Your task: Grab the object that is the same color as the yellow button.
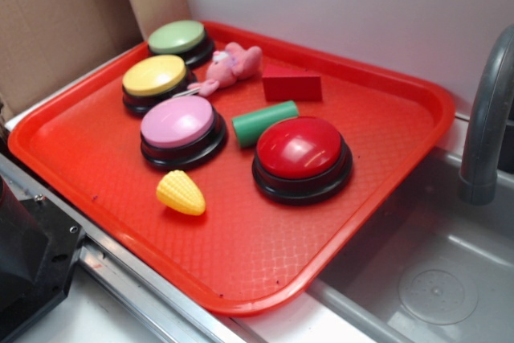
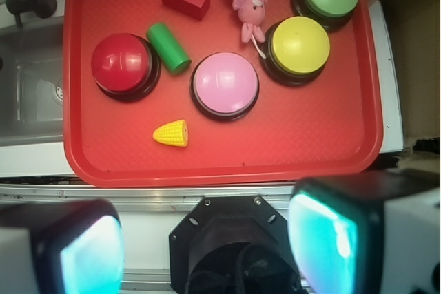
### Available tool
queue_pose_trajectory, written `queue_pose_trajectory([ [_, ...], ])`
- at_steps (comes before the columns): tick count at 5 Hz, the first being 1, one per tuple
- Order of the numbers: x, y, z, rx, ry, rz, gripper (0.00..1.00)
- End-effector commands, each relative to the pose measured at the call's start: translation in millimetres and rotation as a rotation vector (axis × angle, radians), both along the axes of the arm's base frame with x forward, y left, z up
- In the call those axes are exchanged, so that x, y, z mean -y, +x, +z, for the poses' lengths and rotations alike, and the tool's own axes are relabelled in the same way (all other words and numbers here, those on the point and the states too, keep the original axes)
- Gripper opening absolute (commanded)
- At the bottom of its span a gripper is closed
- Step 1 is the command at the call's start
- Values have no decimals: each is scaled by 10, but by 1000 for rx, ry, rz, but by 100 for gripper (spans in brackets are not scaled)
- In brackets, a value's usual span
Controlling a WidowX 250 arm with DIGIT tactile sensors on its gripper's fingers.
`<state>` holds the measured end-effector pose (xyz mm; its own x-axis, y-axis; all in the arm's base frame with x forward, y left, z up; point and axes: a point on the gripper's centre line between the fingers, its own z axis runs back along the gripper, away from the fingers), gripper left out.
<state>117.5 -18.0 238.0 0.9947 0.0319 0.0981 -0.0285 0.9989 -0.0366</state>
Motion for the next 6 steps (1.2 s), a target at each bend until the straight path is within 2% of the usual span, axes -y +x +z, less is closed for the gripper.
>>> queue_pose_trajectory([
  [1, 0, 0, 0, 0, 0, 0, 100],
  [2, 97, 101, -118, 37, 49, -177, 100],
  [3, 189, 163, -282, 80, -18, -426, 100],
  [5, 260, 297, -721, 208, 4, -809, 100],
  [6, 318, 376, -1002, 235, 47, -1019, 100],
])
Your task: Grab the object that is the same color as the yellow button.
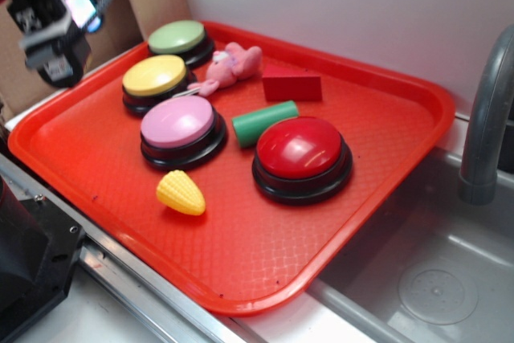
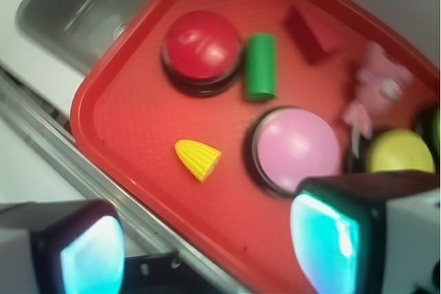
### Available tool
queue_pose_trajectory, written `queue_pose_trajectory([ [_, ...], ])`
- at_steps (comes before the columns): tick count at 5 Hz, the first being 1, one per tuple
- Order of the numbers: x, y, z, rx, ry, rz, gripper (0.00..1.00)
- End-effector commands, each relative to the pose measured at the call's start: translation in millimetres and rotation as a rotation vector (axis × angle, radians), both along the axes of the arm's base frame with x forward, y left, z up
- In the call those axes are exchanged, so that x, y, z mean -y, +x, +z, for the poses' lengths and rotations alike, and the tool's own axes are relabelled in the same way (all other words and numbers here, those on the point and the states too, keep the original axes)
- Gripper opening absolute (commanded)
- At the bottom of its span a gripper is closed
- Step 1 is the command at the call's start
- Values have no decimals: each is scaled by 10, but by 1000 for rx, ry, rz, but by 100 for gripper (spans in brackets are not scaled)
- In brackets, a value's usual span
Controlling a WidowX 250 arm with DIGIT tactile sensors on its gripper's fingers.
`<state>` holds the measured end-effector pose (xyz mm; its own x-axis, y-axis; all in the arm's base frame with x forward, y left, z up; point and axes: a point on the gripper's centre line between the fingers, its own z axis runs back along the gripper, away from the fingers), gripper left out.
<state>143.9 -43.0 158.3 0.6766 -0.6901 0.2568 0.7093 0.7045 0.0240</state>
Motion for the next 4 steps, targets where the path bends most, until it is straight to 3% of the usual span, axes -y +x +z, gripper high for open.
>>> queue_pose_trajectory([
  [1, 107, 218, -478, 113, 131, -326, 100],
  [2, 168, 230, -730, 102, 129, -514, 100],
  [3, 197, 230, -966, 85, 119, -599, 100],
  [4, 178, 305, -1167, 63, 146, -600, 100],
])
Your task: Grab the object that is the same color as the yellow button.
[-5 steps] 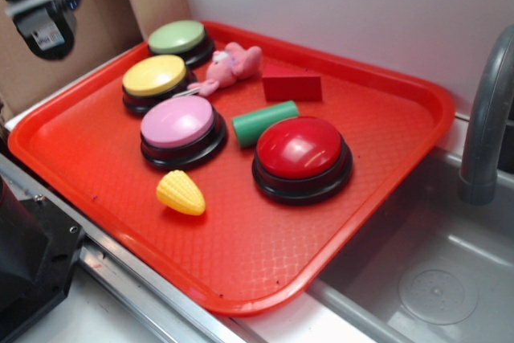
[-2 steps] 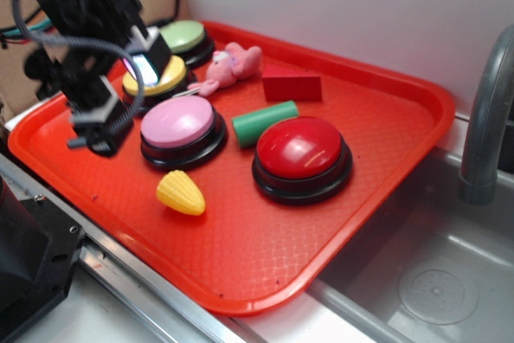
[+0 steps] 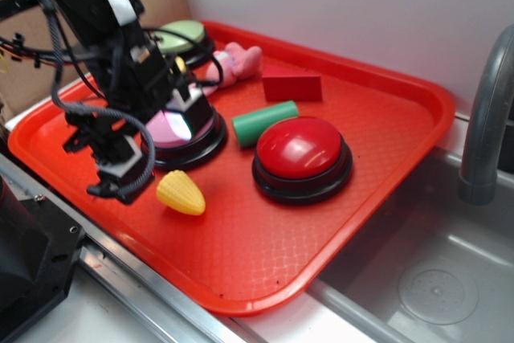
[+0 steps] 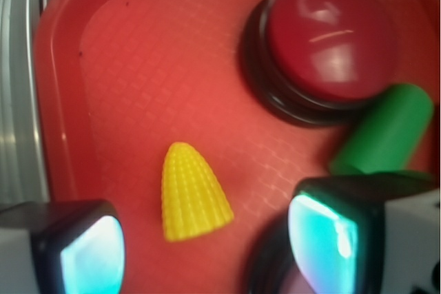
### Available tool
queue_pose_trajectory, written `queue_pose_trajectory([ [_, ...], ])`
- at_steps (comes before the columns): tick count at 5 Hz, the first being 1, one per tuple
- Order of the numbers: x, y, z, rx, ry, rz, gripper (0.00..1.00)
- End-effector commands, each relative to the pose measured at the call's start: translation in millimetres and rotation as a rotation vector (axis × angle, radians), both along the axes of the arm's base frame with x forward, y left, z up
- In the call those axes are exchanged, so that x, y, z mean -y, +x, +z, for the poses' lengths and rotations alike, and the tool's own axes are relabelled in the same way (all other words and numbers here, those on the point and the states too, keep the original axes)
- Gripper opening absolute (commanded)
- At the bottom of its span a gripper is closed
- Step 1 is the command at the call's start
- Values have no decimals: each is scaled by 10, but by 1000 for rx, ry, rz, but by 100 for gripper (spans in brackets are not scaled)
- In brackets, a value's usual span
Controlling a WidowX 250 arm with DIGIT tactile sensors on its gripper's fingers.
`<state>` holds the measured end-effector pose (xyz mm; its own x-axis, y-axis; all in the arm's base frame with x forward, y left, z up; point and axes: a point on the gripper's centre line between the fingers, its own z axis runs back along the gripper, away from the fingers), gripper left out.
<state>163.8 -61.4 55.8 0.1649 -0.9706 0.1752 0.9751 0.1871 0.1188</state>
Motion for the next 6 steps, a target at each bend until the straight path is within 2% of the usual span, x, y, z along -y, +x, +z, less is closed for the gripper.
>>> queue_pose_trajectory([
  [1, -10, 147, -333, -7, 45, -15, 100],
  [2, 11, 144, -418, -34, 36, -37, 100],
  [3, 55, 140, -459, -33, 26, -43, 1],
  [4, 69, 140, -436, -34, 5, -44, 0],
  [5, 56, 156, -275, -67, 1, 13, 0],
  [6, 44, 181, 63, -114, 23, 263, 0],
])
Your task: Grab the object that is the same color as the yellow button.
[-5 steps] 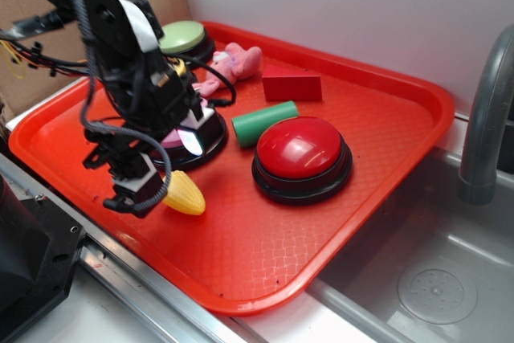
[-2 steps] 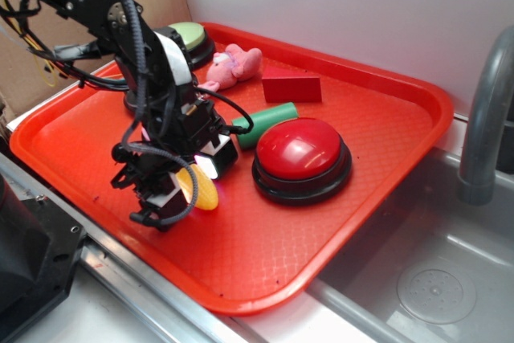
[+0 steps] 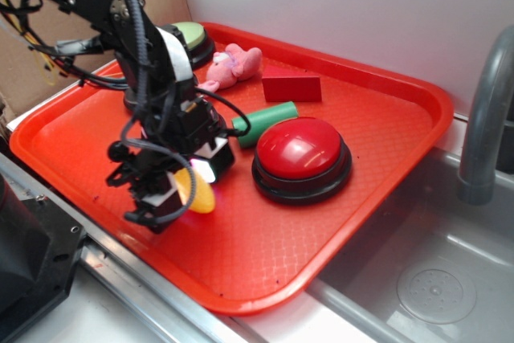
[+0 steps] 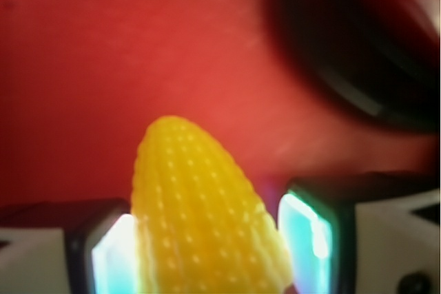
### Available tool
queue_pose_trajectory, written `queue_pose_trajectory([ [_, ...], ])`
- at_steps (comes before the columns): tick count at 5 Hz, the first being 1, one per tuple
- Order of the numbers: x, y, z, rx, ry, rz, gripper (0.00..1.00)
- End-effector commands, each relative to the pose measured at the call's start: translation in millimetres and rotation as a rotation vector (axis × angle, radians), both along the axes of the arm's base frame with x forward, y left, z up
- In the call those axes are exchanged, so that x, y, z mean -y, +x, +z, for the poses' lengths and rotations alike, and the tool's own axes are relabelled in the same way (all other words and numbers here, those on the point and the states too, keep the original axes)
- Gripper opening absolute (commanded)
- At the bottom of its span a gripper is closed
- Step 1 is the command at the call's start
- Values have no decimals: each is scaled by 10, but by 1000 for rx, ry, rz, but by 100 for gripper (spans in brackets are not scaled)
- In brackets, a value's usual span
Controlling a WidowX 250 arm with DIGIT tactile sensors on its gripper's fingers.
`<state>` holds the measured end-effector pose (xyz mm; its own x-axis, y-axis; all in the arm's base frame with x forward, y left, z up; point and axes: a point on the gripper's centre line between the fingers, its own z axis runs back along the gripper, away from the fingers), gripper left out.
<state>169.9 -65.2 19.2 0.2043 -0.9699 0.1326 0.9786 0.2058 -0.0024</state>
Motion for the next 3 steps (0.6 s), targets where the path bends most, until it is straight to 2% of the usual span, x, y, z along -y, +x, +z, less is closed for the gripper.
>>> queue_pose_trajectory([
  [1, 33, 140, 776, 47, 84, 493, 0],
  [2, -62, 125, 1130, 25, 120, 741, 0],
  [3, -209, 95, 1417, 64, 103, 994, 0],
])
